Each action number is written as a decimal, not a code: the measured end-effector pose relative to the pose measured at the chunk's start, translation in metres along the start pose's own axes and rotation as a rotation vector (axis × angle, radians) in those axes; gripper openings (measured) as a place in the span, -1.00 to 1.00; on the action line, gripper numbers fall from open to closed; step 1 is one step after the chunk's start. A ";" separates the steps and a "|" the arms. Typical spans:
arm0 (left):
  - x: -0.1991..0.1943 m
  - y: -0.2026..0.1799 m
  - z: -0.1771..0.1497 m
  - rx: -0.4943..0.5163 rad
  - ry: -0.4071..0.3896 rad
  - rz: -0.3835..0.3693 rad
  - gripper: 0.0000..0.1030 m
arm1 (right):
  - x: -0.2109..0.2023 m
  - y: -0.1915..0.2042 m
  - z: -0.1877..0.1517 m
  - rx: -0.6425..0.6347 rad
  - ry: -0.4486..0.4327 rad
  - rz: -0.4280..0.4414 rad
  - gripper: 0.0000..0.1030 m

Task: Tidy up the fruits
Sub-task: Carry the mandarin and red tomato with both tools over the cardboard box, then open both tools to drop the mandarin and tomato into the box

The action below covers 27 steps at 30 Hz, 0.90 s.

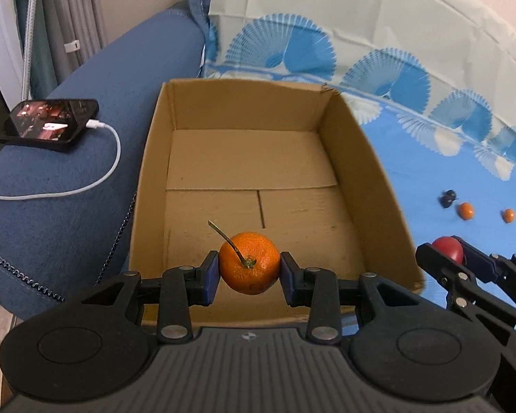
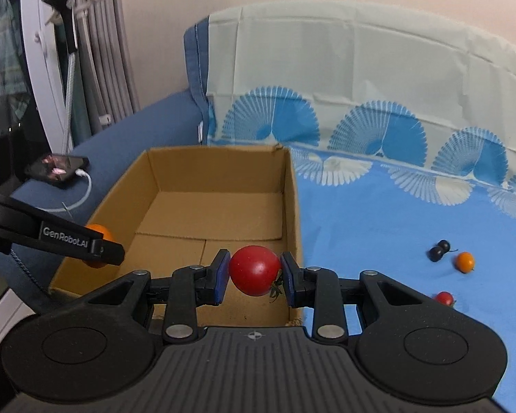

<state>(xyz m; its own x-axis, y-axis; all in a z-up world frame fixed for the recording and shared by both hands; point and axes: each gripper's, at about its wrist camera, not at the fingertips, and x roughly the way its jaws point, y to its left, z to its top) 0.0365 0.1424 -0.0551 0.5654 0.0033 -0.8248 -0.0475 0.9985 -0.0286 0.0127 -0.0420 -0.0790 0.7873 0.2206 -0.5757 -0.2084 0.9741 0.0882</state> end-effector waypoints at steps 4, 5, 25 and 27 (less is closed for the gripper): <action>0.024 0.007 0.002 -0.003 0.038 0.015 -0.21 | 0.026 0.003 0.000 -0.015 0.036 -0.013 -0.36; 0.030 0.008 0.001 -0.004 0.049 0.019 -0.21 | 0.031 0.003 0.000 -0.016 0.046 -0.015 -0.36; 0.098 0.024 -0.011 -0.009 0.176 0.062 -0.21 | 0.086 0.012 -0.015 -0.095 0.174 -0.026 -0.36; 0.102 0.025 -0.012 -0.010 0.187 0.064 -0.21 | 0.090 0.013 -0.017 -0.101 0.187 -0.029 -0.35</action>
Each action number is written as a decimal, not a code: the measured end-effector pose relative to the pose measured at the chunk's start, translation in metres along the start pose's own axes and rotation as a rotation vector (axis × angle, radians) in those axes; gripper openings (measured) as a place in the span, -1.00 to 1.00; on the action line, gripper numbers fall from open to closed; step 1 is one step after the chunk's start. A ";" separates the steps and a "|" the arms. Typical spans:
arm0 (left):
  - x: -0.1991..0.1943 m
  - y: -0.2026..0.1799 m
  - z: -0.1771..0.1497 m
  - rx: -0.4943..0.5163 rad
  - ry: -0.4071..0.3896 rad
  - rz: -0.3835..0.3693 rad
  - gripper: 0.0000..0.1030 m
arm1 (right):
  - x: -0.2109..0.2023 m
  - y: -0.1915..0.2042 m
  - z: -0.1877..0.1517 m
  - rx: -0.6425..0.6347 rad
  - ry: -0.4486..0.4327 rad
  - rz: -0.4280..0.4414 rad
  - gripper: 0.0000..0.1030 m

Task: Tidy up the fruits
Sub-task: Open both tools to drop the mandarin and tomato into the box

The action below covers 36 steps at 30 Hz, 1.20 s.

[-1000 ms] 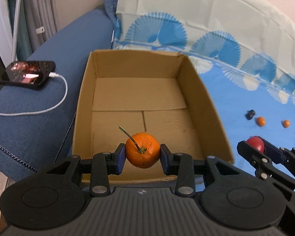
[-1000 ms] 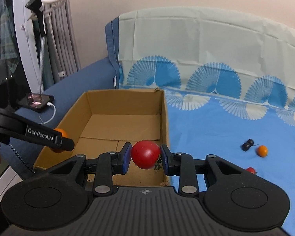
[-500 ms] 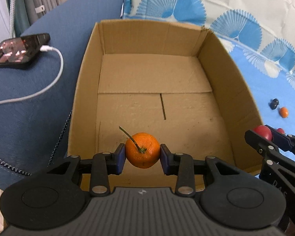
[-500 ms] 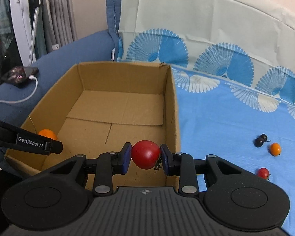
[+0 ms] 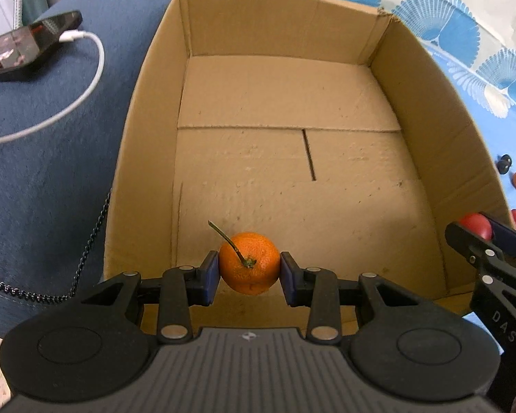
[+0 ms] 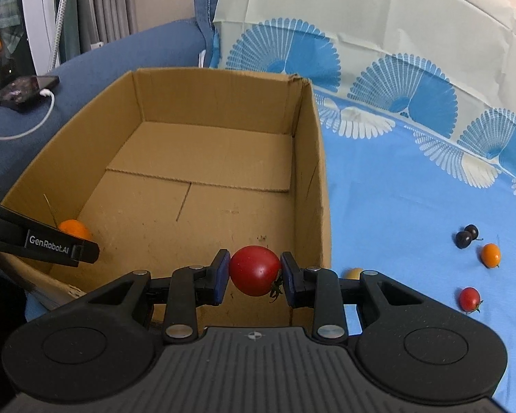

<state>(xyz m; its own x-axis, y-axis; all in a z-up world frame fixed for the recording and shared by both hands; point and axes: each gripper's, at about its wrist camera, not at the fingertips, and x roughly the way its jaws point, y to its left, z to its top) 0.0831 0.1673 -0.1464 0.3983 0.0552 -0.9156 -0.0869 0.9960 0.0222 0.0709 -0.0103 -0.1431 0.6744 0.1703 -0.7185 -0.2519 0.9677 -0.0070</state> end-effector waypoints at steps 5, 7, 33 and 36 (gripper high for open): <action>0.007 -0.002 0.001 0.017 0.015 -0.006 -0.21 | 0.005 0.005 -0.001 -0.010 0.014 -0.001 -0.36; 0.009 -0.002 0.002 0.014 0.023 -0.012 -0.21 | 0.006 0.006 0.000 -0.015 0.015 -0.008 -0.36; 0.020 0.057 0.034 -0.087 0.058 -0.185 0.39 | -0.011 0.056 -0.013 0.092 0.032 0.114 0.45; 0.016 0.055 0.033 -0.059 0.064 -0.187 0.43 | -0.013 0.056 -0.013 0.120 0.041 0.125 0.49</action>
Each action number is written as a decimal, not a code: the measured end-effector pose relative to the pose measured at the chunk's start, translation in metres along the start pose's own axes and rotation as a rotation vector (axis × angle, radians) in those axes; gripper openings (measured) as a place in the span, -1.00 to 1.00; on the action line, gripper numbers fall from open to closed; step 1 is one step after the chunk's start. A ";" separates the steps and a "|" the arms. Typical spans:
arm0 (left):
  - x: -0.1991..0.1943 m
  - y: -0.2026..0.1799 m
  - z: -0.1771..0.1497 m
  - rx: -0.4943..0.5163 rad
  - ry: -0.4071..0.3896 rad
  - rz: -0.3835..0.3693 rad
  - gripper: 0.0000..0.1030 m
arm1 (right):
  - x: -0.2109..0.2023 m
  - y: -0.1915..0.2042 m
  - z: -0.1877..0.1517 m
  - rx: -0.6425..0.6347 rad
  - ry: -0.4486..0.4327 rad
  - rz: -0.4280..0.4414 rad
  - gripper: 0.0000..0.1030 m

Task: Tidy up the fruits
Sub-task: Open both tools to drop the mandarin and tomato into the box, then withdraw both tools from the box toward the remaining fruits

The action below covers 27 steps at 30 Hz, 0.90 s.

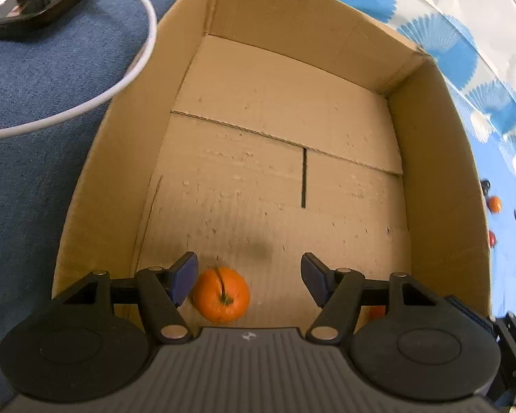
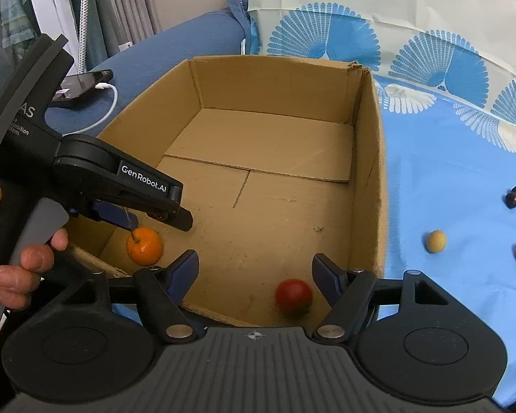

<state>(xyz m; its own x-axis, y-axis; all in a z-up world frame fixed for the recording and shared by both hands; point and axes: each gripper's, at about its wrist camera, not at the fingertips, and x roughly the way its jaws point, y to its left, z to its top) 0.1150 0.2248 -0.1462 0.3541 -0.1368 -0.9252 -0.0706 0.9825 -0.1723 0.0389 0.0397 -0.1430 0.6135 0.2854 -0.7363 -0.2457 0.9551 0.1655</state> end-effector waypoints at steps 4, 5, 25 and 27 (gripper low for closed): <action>-0.014 -0.020 -0.011 0.078 -0.012 0.041 0.77 | -0.018 -0.002 0.002 0.035 -0.013 0.009 0.60; -0.019 -0.023 -0.013 0.090 -0.028 0.058 0.81 | -0.026 -0.003 0.002 0.032 -0.028 0.007 0.66; -0.162 -0.049 -0.130 0.092 -0.244 0.078 1.00 | -0.181 -0.036 -0.046 0.120 -0.305 0.002 0.90; -0.167 -0.060 -0.137 0.106 -0.254 0.070 0.99 | -0.192 -0.039 -0.050 0.127 -0.325 0.002 0.92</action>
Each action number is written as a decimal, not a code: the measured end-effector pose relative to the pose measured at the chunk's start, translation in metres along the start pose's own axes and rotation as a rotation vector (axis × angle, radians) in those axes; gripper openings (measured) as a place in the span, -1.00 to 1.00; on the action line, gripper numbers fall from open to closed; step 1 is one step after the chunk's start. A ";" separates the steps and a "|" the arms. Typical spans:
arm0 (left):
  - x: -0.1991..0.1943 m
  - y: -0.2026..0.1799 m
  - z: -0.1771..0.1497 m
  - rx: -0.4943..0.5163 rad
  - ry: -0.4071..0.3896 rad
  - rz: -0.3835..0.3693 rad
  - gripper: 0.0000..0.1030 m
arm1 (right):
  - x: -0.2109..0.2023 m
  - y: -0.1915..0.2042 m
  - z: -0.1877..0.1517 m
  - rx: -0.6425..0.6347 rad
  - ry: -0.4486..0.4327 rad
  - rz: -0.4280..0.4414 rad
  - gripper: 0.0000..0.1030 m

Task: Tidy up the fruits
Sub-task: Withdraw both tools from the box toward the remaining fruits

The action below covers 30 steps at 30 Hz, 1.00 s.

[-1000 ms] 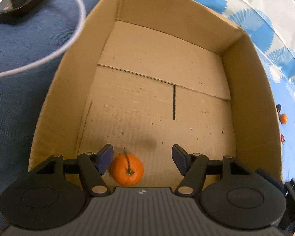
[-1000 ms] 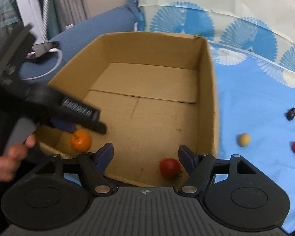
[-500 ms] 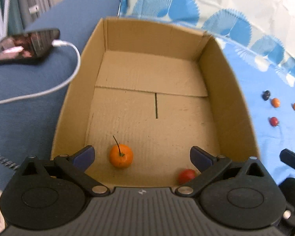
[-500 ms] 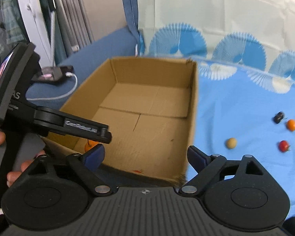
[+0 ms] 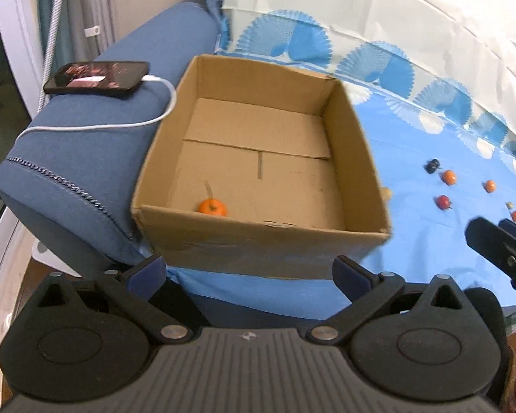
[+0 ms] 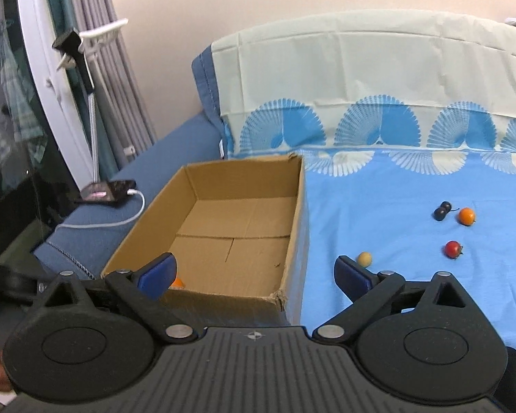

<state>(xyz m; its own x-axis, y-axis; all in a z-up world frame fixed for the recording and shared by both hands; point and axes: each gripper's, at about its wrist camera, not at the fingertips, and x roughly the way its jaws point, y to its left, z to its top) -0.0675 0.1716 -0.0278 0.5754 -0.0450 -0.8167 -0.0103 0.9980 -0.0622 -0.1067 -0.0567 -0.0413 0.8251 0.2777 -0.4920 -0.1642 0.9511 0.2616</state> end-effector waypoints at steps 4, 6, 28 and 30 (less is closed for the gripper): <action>-0.013 -0.027 -0.004 0.067 -0.049 -0.001 0.99 | -0.013 -0.004 -0.001 -0.002 -0.029 -0.008 0.93; -0.014 -0.038 -0.003 0.092 -0.057 0.003 0.99 | -0.020 -0.007 -0.001 0.005 -0.044 -0.016 0.94; -0.011 -0.105 0.013 0.214 -0.089 -0.033 1.00 | -0.046 -0.065 -0.005 0.125 -0.103 -0.125 0.94; -0.007 -0.111 0.015 0.224 -0.084 -0.040 1.00 | -0.044 -0.069 -0.006 0.129 -0.097 -0.132 0.94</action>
<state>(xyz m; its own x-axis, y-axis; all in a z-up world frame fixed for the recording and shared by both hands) -0.0580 0.0618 -0.0065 0.6376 -0.0904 -0.7651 0.1904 0.9808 0.0429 -0.1353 -0.1334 -0.0424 0.8843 0.1313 -0.4481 0.0145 0.9515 0.3074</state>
